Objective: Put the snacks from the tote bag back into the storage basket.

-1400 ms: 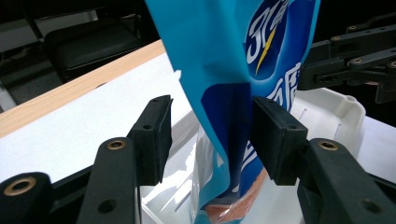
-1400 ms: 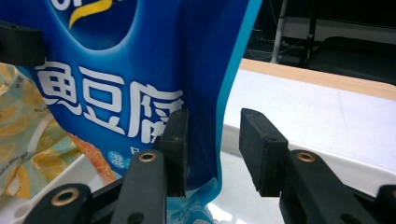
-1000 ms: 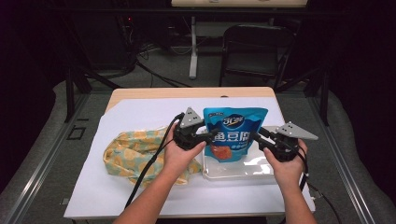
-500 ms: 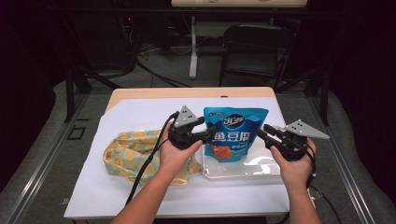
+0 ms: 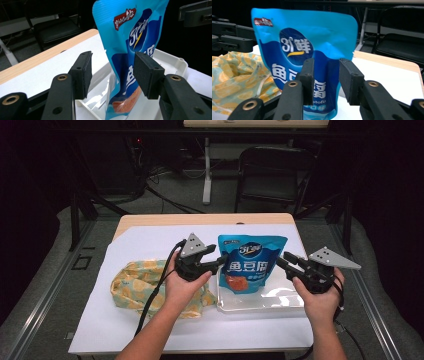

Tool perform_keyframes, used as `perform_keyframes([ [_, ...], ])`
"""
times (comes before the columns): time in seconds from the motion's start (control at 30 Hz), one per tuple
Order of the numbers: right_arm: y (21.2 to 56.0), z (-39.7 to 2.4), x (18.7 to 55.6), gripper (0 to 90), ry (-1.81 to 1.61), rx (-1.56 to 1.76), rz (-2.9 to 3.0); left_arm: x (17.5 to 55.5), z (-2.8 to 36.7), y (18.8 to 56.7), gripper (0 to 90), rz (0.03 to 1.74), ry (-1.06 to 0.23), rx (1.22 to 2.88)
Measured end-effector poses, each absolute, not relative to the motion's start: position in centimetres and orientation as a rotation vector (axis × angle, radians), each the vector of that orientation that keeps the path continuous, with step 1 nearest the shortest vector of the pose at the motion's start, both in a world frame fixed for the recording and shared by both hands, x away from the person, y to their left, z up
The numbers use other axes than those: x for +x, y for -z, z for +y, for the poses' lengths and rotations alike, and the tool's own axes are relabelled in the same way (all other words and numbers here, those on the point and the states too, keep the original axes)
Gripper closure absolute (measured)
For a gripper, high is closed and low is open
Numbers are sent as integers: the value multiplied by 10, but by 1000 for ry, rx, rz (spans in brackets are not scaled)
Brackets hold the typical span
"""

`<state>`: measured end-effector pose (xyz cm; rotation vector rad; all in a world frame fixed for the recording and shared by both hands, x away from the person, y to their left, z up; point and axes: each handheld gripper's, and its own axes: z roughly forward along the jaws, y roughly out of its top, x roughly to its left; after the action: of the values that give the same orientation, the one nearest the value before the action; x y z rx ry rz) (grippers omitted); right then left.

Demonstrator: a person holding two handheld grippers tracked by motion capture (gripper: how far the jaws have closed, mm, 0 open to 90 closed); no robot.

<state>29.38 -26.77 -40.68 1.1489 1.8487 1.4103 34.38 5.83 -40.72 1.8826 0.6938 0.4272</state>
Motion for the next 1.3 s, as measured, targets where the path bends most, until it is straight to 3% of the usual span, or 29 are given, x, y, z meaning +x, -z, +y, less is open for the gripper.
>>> perform_keyframes([
  [0.6, 395, -237, 282, 636, -1449, 1013, 1943, 330, 102, 398, 494, 741, -475, 1858],
  [1.3, 411, -177, 292, 574, -1504, 830, 2147, 315, 194, 414, 485, 917, -548, 1792],
])
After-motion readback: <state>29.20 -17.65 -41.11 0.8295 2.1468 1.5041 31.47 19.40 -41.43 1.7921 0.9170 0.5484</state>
